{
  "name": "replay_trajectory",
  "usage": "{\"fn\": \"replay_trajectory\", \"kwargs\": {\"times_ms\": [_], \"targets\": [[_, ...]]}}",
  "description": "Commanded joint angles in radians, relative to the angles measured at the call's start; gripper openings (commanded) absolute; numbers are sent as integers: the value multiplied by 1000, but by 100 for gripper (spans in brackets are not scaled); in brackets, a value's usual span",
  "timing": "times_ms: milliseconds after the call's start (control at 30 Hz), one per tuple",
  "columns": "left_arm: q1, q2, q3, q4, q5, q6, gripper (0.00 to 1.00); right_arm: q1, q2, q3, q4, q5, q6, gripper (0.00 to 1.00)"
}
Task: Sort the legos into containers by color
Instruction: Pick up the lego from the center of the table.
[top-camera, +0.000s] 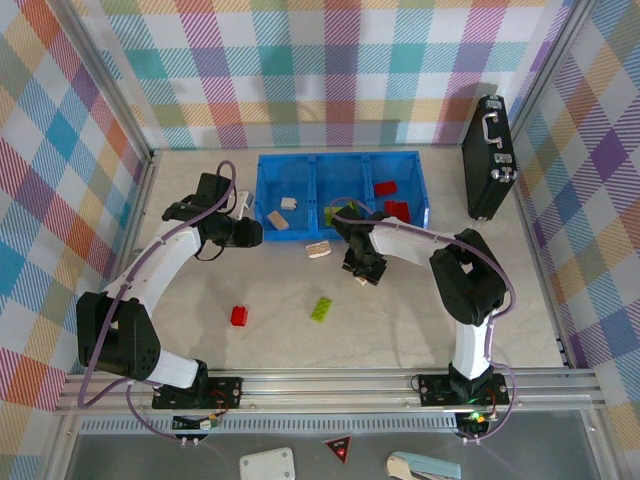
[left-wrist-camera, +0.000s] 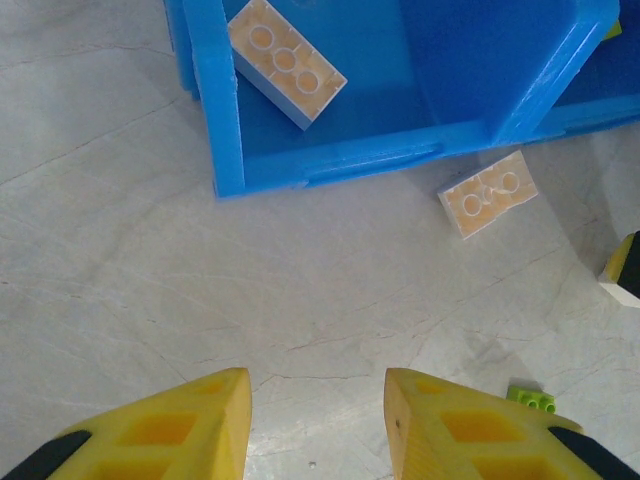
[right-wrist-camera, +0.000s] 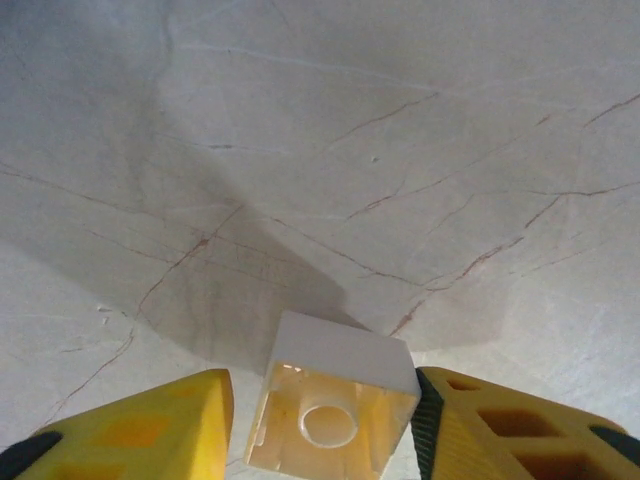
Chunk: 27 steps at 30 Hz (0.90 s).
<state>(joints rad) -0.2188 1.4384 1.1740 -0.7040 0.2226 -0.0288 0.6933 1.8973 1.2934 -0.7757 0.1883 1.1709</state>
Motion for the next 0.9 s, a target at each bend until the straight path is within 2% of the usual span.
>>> {"fn": "replay_trajectory", "kwargs": {"times_ms": [0, 533, 867], "targets": [[16, -13, -8, 8, 7, 13, 40, 0, 9, -14, 0, -11, 13, 48], [21, -21, -8, 8, 4, 12, 40, 8, -41, -10, 3, -9, -71, 37], [27, -50, -16, 14, -11, 11, 40, 58, -46, 114, -29, -16, -172, 36]]}}
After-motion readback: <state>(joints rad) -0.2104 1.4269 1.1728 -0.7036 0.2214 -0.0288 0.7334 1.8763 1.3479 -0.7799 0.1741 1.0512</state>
